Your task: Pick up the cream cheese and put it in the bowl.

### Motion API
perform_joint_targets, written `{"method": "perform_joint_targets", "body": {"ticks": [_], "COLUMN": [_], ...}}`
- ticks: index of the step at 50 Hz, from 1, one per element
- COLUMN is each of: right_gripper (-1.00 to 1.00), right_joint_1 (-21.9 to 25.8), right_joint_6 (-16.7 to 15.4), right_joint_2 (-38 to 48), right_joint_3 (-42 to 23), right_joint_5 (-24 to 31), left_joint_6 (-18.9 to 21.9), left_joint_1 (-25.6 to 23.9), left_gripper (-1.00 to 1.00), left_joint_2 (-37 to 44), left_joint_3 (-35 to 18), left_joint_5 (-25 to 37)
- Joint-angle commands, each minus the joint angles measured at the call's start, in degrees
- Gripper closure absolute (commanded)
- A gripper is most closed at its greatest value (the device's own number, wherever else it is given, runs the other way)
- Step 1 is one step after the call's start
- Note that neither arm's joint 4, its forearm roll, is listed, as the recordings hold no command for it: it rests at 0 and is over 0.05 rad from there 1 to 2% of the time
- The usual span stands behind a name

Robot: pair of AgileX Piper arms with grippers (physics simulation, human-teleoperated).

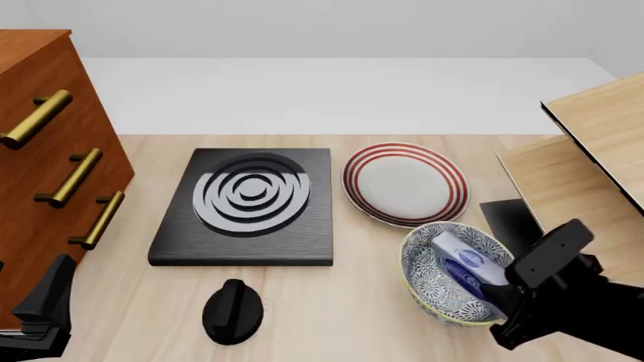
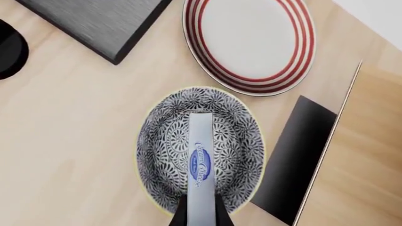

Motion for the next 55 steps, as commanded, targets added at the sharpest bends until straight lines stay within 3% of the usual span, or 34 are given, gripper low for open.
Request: {"method": "perform_joint_targets", "body": {"ticks": [1,22,39,40,55], "right_gripper": [1.00,1.00,1.00,-1.00,-1.00], "right_joint_1": [0.0,0.1,0.4,0.5,1.2], "right_joint_6": [1.2,2.0,2.2,2.3,2.6], "right_joint_2": [1.9,5.0,4.2,4.1,3.4], "right_joint_3": [0.7,2.5,1.7,1.6,1.0], "right_joint_5": [-2.9,-7.1,-5.7,-5.5,-4.2], "left_joint_6": [0.0,0.0,0.0,0.0,0.0], "left_joint_1": [0.0,0.0,0.0,0.0,0.0], "left_gripper": [-1.00,-1.00,-1.00,-1.00,-1.00], "left_joint_2": [0.0,0.0,0.0,0.0,0.0], "left_joint_3": [0.0,0.0,0.0,0.0,0.0], "left_joint_5": [0.0,0.0,0.0,0.0,0.0]}}
